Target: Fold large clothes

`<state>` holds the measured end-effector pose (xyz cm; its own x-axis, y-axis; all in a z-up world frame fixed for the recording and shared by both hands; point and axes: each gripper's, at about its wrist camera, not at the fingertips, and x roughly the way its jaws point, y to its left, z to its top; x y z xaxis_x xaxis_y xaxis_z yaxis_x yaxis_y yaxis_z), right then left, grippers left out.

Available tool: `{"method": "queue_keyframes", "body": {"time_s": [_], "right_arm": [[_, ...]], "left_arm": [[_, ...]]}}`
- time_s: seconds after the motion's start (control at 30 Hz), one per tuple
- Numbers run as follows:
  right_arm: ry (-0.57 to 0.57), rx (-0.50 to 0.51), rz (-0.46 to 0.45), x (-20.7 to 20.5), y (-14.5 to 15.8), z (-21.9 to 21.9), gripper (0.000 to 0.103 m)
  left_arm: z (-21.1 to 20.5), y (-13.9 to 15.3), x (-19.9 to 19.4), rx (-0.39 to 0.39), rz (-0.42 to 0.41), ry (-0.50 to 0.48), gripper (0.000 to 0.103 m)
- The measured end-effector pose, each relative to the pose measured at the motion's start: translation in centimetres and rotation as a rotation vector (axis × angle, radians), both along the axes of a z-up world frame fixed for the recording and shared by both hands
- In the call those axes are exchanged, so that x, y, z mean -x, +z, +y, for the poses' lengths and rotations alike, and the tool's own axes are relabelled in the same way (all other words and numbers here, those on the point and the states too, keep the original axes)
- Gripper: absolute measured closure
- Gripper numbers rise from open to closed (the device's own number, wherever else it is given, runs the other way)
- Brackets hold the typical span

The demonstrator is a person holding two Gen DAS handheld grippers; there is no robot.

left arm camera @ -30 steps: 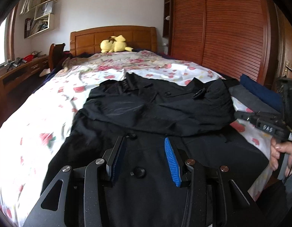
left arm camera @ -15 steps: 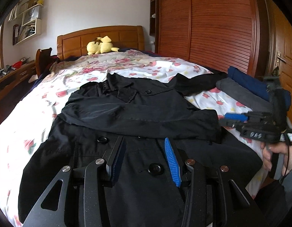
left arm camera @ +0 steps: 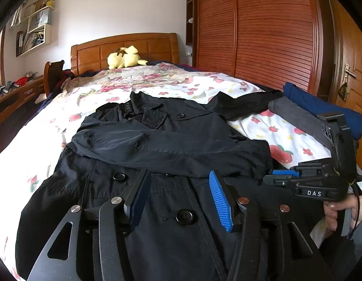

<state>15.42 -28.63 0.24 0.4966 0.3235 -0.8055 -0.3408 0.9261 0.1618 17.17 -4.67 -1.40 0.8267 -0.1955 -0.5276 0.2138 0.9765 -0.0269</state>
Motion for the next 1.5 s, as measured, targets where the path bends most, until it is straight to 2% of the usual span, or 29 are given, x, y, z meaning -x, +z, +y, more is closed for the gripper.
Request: {"method": "queue_keyframes", "body": {"time_s": [0.1, 0.23, 0.4, 0.53, 0.77, 0.83, 0.87, 0.93, 1.07, 1.2, 1.37, 1.5], "right_arm": [[0.04, -0.054, -0.008, 0.9, 1.1, 0.8, 0.097], [0.089, -0.073, -0.044, 2.2, 2.7, 2.2, 0.097], [0.106, -0.043, -0.056, 3.6, 3.0, 3.2, 0.097], [0.103, -0.058, -0.056, 4.1, 3.2, 2.9, 0.097], [0.082, -0.026, -0.156, 4.6, 5.2, 2.4, 0.096], [0.056, -0.014, -0.197, 4.3, 5.9, 2.3, 0.081], [0.043, -0.006, -0.211, 4.0, 6.2, 2.4, 0.064], [0.021, 0.008, -0.237, 3.1, 6.4, 2.5, 0.063], [0.008, 0.053, -0.217, 0.6, 5.2, 2.9, 0.062], [0.022, 0.056, -0.123, -1.5, 2.4, 3.1, 0.062], [0.042, 0.134, -0.032, -2.2, -1.6, 3.8, 0.062], [0.044, 0.13, -0.029, -2.1, -2.1, 3.5, 0.062]], "left_arm": [[0.1, 0.1, 0.0, -0.004, 0.0, 0.003, 0.047], [0.1, 0.2, -0.1, -0.013, 0.005, 0.009, 0.046], [0.1, 0.3, 0.1, -0.018, 0.005, 0.011, 0.045], [0.3, 0.4, 0.1, -0.014, 0.004, 0.013, 0.045], [0.2, 0.3, 0.2, -0.019, 0.0, 0.011, 0.045], [0.2, 0.3, 0.2, -0.022, 0.0, 0.012, 0.045], [0.1, 0.3, 0.1, -0.023, 0.0, 0.013, 0.045], [0.2, 0.2, 0.1, -0.025, 0.001, 0.012, 0.045], [0.3, 0.1, 0.0, -0.028, 0.005, 0.012, 0.044], [0.3, 0.2, 0.0, -0.031, 0.007, 0.012, 0.044], [0.5, 0.4, 0.1, -0.033, 0.005, 0.017, 0.044], [0.9, 0.8, 0.2, -0.047, -0.014, 0.036, 0.044]]}}
